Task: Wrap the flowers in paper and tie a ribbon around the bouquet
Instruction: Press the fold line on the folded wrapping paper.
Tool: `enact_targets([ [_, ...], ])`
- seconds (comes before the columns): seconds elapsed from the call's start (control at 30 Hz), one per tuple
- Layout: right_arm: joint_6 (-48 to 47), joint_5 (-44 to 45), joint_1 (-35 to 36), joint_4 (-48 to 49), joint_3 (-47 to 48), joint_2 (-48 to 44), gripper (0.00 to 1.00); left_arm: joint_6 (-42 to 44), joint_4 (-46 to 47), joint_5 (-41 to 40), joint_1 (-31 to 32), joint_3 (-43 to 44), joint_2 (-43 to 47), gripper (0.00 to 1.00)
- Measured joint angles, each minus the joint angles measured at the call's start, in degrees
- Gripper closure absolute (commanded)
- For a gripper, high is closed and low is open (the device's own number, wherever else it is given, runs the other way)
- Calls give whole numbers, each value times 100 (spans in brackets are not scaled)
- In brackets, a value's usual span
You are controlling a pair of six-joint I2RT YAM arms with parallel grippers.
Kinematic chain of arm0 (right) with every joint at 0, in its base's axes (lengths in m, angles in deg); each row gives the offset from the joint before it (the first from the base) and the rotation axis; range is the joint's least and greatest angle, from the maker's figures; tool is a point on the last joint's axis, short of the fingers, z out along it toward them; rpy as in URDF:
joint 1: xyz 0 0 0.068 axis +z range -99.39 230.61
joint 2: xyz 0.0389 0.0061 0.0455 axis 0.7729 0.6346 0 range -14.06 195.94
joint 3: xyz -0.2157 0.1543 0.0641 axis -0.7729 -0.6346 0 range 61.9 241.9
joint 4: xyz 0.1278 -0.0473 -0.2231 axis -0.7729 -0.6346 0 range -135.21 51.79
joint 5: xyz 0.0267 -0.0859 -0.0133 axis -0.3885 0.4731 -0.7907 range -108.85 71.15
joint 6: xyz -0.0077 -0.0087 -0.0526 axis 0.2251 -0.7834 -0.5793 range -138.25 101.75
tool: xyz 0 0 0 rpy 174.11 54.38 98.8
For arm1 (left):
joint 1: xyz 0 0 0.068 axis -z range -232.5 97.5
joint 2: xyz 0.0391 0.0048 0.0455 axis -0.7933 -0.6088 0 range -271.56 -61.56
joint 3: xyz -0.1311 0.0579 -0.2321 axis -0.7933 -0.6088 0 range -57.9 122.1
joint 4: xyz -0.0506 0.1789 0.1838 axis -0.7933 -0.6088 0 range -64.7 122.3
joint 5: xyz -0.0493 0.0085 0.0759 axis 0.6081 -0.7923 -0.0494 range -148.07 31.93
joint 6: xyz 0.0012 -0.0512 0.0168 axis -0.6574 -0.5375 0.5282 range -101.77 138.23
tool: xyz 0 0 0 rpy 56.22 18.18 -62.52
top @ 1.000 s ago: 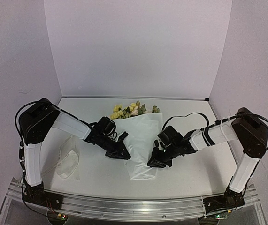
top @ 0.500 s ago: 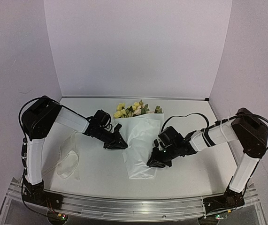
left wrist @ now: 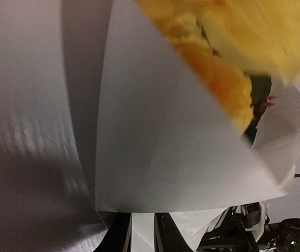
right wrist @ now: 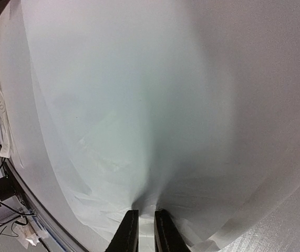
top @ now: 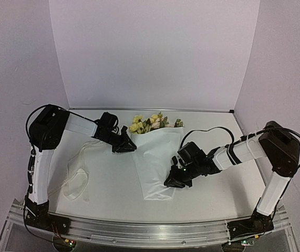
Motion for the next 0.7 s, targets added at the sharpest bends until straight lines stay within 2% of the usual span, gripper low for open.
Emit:
enact_targets([
  [0.5,33,-98,-42,153,-115,-43,85,455,-1144,-173,-876,2223,-1067,81],
  [0.7,186,-171,-104,-123,-91,-142,84,799,-1497,-324,-936,2453,-941,78],
])
